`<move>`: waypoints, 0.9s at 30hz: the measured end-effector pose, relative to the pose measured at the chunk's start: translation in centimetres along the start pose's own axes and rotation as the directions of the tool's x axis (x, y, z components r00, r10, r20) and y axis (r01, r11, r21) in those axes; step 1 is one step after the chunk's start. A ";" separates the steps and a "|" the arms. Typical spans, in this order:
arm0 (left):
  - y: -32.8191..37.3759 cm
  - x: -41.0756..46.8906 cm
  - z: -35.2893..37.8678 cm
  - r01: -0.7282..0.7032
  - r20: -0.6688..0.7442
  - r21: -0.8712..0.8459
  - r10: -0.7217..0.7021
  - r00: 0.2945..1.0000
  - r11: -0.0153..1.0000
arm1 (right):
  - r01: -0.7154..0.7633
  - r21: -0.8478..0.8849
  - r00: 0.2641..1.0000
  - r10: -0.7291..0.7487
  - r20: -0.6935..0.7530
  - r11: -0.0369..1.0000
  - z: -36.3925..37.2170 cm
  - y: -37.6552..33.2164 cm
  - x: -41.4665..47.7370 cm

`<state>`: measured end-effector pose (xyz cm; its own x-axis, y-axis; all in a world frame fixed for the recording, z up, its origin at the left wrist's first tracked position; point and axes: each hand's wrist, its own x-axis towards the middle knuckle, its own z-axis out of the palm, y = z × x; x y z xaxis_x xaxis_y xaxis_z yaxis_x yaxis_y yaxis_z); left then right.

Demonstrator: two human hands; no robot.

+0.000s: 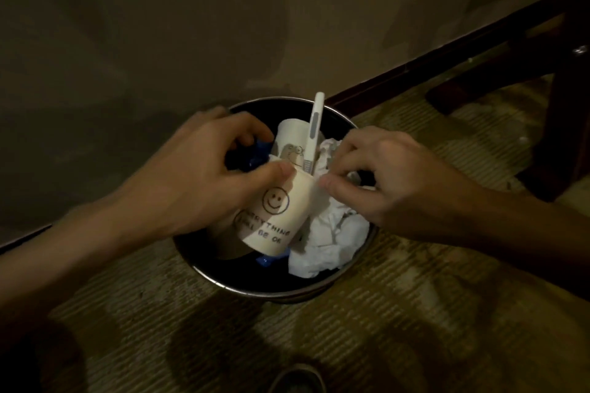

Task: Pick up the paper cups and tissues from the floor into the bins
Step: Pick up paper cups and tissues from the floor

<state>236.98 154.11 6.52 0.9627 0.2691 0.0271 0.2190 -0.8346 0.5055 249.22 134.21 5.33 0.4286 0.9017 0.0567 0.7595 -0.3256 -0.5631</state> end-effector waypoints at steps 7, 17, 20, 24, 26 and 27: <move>3.4 4.8 -0.8 -0.211 0.028 -0.146 0.217 0.976 0.966 | -0.134 0.057 0.979 0.141 -0.146 0.989 -4.2 -1.0 -2.8; 26.4 7.4 6.1 -0.823 0.372 -0.086 0.784 0.497 0.562 | -0.557 0.161 0.765 0.579 -0.283 0.815 -12.0 -0.2 -25.8; 33.0 5.1 10.1 -0.860 0.465 -0.138 0.799 0.381 0.490 | -0.650 0.150 0.684 0.660 -0.312 0.745 -12.8 -0.2 -33.7; 41.6 0.5 17.6 -0.910 0.477 -0.195 0.846 0.238 0.366 | -0.757 0.169 0.533 0.746 -0.400 0.632 -11.9 0.0 -44.4; 44.2 -1.2 20.7 -0.907 0.473 -0.218 0.852 0.225 0.361 | -0.779 0.197 0.477 0.767 -0.430 0.595 -10.9 0.7 -48.3; 45.9 -2.5 22.8 -0.899 0.490 -0.243 0.846 0.210 0.364 | -0.784 0.240 0.433 0.781 -0.450 0.573 -10.4 1.0 -50.8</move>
<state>248.26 104.13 9.98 0.4651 -0.8852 0.0112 -0.8246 -0.4286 0.3691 233.25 85.11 10.48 0.9990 0.0082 -0.0445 -0.0183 -0.8251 -0.5646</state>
